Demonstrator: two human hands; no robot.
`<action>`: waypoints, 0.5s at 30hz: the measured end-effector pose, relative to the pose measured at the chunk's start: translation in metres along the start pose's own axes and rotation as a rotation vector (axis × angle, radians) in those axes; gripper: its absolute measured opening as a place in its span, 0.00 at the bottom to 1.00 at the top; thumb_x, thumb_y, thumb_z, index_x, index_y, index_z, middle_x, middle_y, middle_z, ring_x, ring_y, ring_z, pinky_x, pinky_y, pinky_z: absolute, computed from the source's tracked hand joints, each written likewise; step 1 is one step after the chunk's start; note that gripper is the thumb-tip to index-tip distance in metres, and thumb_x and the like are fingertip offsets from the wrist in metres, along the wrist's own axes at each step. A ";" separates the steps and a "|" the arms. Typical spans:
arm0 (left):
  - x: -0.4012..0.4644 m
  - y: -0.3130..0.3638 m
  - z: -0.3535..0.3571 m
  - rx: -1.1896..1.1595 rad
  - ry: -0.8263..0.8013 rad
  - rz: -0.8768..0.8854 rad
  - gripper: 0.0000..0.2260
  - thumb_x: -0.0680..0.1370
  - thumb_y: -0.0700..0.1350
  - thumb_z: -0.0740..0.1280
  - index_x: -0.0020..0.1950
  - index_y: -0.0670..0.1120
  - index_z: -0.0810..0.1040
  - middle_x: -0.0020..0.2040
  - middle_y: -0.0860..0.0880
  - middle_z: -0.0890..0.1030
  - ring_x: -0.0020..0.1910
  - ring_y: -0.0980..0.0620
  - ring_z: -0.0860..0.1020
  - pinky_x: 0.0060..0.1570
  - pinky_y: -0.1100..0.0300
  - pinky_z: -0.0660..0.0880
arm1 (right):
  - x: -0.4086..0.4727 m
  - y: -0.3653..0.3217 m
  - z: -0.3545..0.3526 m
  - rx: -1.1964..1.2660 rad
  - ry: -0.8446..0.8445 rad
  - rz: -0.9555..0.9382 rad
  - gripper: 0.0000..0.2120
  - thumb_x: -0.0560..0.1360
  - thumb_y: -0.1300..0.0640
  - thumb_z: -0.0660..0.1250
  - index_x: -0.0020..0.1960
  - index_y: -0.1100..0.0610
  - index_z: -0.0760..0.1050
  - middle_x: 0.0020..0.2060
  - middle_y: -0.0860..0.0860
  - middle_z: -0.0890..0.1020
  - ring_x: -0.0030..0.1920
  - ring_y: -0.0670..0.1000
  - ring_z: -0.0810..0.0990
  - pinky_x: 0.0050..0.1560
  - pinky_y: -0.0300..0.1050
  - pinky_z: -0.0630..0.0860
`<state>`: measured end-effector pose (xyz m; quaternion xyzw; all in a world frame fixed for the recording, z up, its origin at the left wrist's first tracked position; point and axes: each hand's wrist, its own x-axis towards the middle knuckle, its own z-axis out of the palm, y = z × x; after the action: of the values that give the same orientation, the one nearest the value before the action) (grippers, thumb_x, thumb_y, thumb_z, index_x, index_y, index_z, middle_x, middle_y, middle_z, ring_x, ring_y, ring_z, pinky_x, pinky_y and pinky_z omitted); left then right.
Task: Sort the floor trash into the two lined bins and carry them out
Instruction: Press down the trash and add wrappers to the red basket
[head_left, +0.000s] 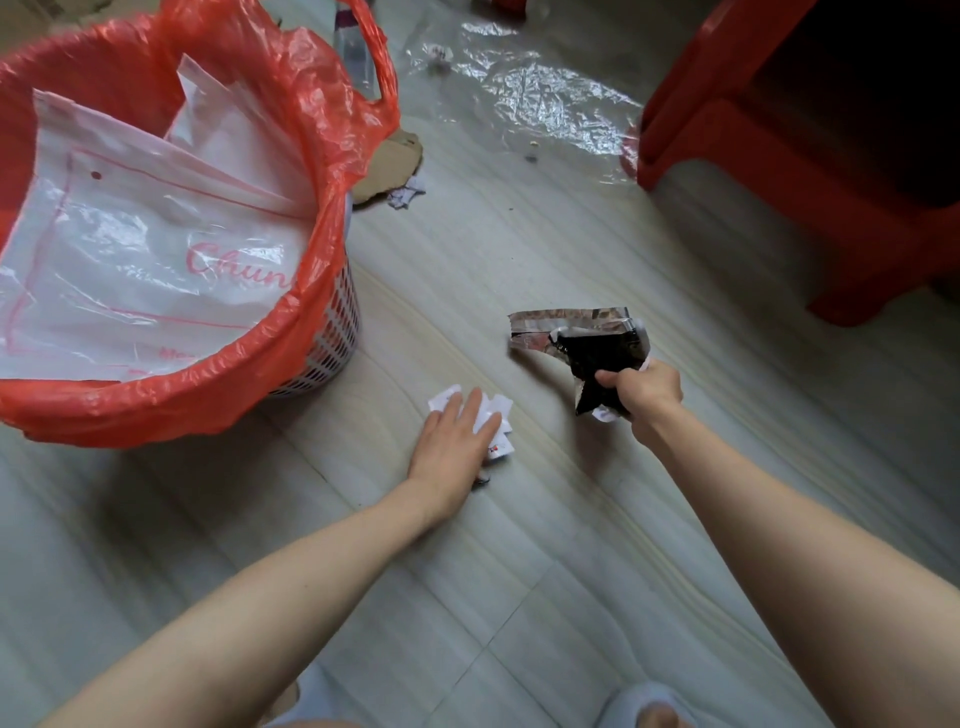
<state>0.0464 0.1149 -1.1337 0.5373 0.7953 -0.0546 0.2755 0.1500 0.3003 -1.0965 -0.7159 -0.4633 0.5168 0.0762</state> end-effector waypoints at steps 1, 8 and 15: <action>-0.001 0.001 0.002 -0.013 0.012 0.036 0.22 0.81 0.41 0.56 0.75 0.49 0.56 0.78 0.44 0.46 0.76 0.43 0.48 0.70 0.52 0.53 | 0.001 0.000 0.000 0.010 0.000 0.001 0.14 0.69 0.69 0.69 0.32 0.54 0.71 0.39 0.56 0.79 0.43 0.57 0.79 0.51 0.59 0.79; -0.008 -0.005 0.012 -0.114 0.230 0.297 0.06 0.73 0.42 0.58 0.47 0.46 0.74 0.55 0.45 0.78 0.52 0.42 0.77 0.44 0.56 0.75 | -0.003 0.001 -0.005 0.003 -0.019 -0.005 0.14 0.70 0.70 0.69 0.33 0.55 0.70 0.40 0.57 0.79 0.43 0.60 0.80 0.48 0.60 0.80; -0.014 0.000 -0.009 -0.355 0.093 0.106 0.19 0.67 0.30 0.61 0.53 0.45 0.78 0.51 0.45 0.74 0.48 0.47 0.73 0.43 0.57 0.71 | -0.017 -0.008 -0.010 0.031 -0.059 -0.066 0.11 0.70 0.70 0.68 0.36 0.57 0.71 0.42 0.59 0.79 0.38 0.60 0.78 0.34 0.52 0.79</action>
<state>0.0469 0.1070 -1.1197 0.5234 0.7747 0.1262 0.3316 0.1527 0.2957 -1.0766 -0.6835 -0.4805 0.5420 0.0905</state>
